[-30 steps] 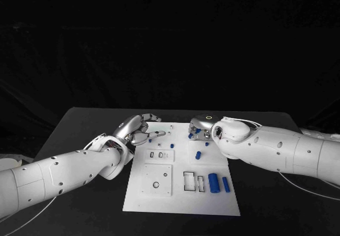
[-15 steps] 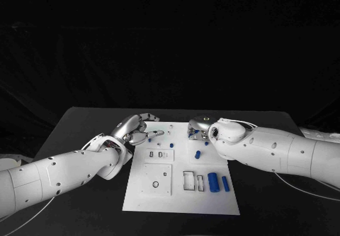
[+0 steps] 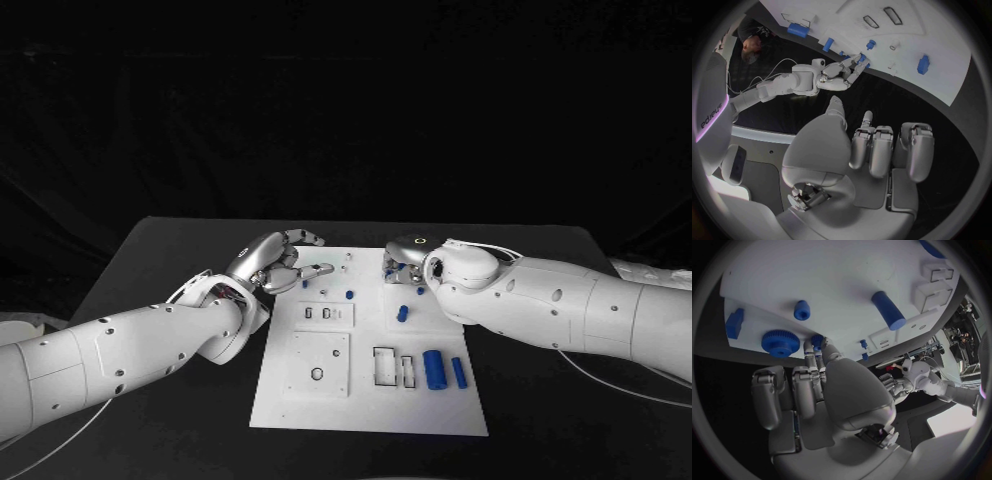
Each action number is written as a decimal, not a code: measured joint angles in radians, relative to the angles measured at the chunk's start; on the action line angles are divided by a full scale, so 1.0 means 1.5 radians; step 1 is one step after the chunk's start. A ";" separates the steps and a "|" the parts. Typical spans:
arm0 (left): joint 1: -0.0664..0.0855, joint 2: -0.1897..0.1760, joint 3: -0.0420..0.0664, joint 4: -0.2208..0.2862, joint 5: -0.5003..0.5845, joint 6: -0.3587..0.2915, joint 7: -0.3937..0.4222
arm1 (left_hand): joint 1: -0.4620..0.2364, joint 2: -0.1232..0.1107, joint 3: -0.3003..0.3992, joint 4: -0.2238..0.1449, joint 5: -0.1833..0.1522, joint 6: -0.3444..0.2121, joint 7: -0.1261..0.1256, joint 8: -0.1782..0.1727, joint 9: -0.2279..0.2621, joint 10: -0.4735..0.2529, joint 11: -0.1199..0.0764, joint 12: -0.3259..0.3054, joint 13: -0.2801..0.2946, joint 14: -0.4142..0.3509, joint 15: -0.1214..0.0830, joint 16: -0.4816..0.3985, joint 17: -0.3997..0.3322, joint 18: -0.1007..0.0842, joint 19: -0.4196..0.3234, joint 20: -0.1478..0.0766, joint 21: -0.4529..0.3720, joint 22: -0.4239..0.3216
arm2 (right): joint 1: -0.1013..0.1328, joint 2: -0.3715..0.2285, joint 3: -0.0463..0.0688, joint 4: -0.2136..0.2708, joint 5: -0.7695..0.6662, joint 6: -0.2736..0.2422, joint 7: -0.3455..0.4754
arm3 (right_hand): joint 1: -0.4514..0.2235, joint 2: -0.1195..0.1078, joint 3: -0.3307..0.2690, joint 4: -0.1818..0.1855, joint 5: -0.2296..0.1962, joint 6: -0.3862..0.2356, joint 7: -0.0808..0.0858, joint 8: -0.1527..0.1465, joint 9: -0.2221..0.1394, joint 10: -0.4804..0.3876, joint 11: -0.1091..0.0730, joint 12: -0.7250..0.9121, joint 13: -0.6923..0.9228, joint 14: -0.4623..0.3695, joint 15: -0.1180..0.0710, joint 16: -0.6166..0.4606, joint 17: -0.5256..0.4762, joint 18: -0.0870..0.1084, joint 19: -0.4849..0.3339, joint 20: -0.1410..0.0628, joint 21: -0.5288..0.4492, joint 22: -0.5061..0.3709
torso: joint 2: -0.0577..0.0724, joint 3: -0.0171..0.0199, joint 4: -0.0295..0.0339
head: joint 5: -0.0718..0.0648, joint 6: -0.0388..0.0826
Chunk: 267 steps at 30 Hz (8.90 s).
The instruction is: Assemble the parts on the task board
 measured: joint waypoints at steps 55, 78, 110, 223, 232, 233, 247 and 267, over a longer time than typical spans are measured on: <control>0.000 -0.001 0.000 0.000 -0.010 -0.002 -0.003 | 0.005 0.005 -0.007 0.000 0.000 0.023 -0.001 -0.008 0.000 0.000 0.000 0.000 0.000 0.000 0.000 0.000 0.000 0.000 0.000 0.000 0.000 0.000 | -0.003 -0.006 0.000 0.007 0.016 -0.127 0.047 | 0.026 -0.013 0.056 0.001 -0.004 0.087 -0.018 0.034 0.020 0.080 0.013 -0.006 0.000 -0.002 -0.012 0.000 0.000 0.000 0.001 -0.014 0.000 0.000 | 0.000 -0.0001 0.0003 | 0.002 0.001; 0.000 -0.001 0.000 -0.001 -0.017 -0.004 -0.004 | 0.005 0.005 -0.007 0.000 0.000 0.023 -0.001 -0.011 0.000 0.000 0.000 0.000 0.000 0.000 0.000 0.000 0.000 0.000 0.000 0.000 0.000 0.000 | -0.002 0.068 0.013 -0.074 0.035 -0.194 0.090 | 0.028 -0.016 0.068 0.006 -0.004 0.081 -0.012 0.019 0.016 0.077 0.010 -0.010 -0.002 -0.002 -0.012 0.000 0.000 0.000 0.001 -0.013 0.000 0.000 | 0.001 -0.0003 0.0015 | 0.004 0.006; 0.010 -0.015 0.001 0.021 -0.023 -0.015 -0.010 | 0.013 0.013 -0.009 -0.002 0.003 0.027 -0.001 -0.017 0.000 0.000 0.000 0.000 0.000 0.000 0.000 0.000 0.000 0.000 0.000 0.000 0.000 0.000 | -0.004 0.120 0.015 -0.138 0.017 -0.200 0.108 | 0.025 -0.020 0.074 0.010 -0.004 0.076 -0.012 0.013 0.014 0.071 0.004 -0.014 0.000 -0.002 -0.012 0.000 0.000 0.000 0.001 -0.013 0.000 0.000 | 0.029 -0.0073 0.0144 | 0.004 0.002; 0.012 -0.005 0.000 -0.008 -0.038 -0.017 -0.015 | 0.016 0.016 -0.015 0.000 0.003 0.027 -0.001 -0.028 0.000 0.000 0.000 0.000 0.000 0.000 0.000 0.000 0.000 0.000 0.000 0.000 0.000 0.000 | 0.068 -0.150 0.012 0.091 0.371 -0.182 0.147 | -0.179 -0.065 -0.018 0.092 0.010 -0.130 -0.043 0.025 0.080 0.252 0.025 0.996 0.833 -0.001 0.040 0.000 0.000 0.000 -0.001 0.024 0.001 0.000 | 0.019 -0.0102 0.0075 | -0.032 0.005; 0.012 -0.005 0.000 -0.008 -0.038 -0.017 -0.015 | 0.016 0.016 -0.015 0.000 0.003 0.027 -0.001 -0.028 0.000 0.000 0.000 0.000 0.000 0.000 0.000 0.000 0.000 0.000 0.000 0.000 0.000 0.000 | 0.049 -0.141 0.011 0.056 0.262 -0.165 0.103 | -0.186 -0.091 0.009 0.074 0.078 -0.091 -0.029 0.039 0.130 0.254 -0.018 0.996 0.832 -0.001 -0.002 0.000 0.000 0.000 -0.001 0.001 0.001 0.000 | 0.019 -0.0106 0.0070 | -0.035 0.003; 0.012 -0.006 0.000 -0.008 -0.038 -0.017 -0.015 | 0.016 0.016 -0.015 0.000 0.003 0.027 -0.001 -0.028 0.000 0.000 0.000 0.000 0.000 0.000 0.000 0.000 0.000 0.000 0.000 0.000 0.000 0.000 | 0.046 -0.138 0.011 0.051 0.247 -0.162 0.096 | -0.183 -0.094 0.014 0.072 0.083 -0.090 -0.024 0.039 0.134 0.254 -0.020 0.996 0.832 -0.001 -0.006 0.000 0.000 0.000 -0.001 -0.004 0.001 0.000 | 0.019 -0.0105 0.0073 | -0.035 0.003; 0.012 -0.010 0.000 -0.006 -0.038 -0.017 -0.015 | 0.016 0.016 -0.015 0.000 0.003 0.027 -0.001 -0.028 0.000 0.000 0.000 0.000 0.000 0.000 0.000 0.000 0.000 0.000 0.000 0.000 0.000 0.000 | 0.024 -0.107 0.011 0.017 0.126 -0.126 0.045 | -0.172 -0.135 0.058 0.058 0.121 -0.087 0.003 0.030 0.141 0.255 -0.007 0.996 0.832 -0.001 -0.008 0.000 0.000 0.000 0.001 -0.009 0.001 0.000 | 0.019 -0.0095 0.0070 | -0.035 0.005; 0.012 -0.011 0.000 -0.008 -0.039 -0.017 -0.014 | 0.016 0.016 -0.015 0.000 0.003 0.032 -0.001 -0.030 0.000 0.000 0.000 0.000 0.000 0.000 0.000 0.000 0.000 0.000 0.000 0.000 0.000 0.000 | 0.016 -0.086 0.011 0.001 0.087 -0.081 0.021 | -0.164 -0.152 0.083 0.053 0.124 -0.086 0.008 0.022 0.140 0.252 -0.005 0.996 0.832 -0.001 -0.003 0.000 0.000 0.000 -0.002 -0.006 0.000 0.000 | 0.019 -0.0096 0.0079 | -0.036 0.002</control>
